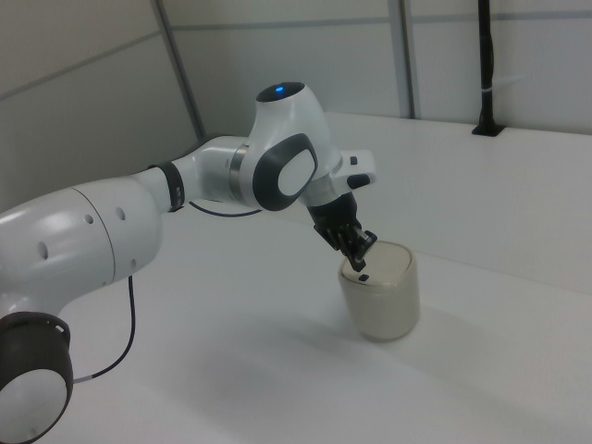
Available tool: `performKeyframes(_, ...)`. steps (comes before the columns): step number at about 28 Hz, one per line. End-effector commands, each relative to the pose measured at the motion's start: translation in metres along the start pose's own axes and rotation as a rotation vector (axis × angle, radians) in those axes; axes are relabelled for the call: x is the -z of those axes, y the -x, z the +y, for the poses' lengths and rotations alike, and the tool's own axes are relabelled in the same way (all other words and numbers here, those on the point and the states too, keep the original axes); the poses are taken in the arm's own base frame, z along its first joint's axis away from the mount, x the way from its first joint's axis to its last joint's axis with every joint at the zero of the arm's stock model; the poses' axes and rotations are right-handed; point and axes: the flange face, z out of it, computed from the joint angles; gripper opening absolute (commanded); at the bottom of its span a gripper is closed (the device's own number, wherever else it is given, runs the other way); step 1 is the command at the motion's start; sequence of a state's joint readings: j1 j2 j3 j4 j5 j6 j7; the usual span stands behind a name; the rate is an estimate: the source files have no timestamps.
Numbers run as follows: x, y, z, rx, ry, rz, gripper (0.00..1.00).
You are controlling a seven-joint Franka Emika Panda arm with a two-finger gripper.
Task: Open the trash can
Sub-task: 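Lower the gripper onto the lid button and press down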
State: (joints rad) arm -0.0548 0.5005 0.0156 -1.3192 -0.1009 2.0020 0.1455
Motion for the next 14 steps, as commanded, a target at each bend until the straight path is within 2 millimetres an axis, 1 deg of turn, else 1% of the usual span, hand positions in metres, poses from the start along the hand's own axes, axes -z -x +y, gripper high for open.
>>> performKeyframes(1, -0.007, -0.006, -0.008, -0.015, 0.023, 0.028, 0.0)
performKeyframes(3, -0.02, -0.006, -0.01, -0.012, 0.033, 0.017, 0.0)
performKeyframes(5, -0.022, -0.008, -0.01, -0.02, 0.036, 0.019, 0.0)
performKeyframes(7, -0.029, -0.008, -0.011, -0.02, 0.038, 0.011, 0.0)
performKeyframes(14, -0.034, -0.009, -0.01, -0.018, 0.044, 0.008, 0.0)
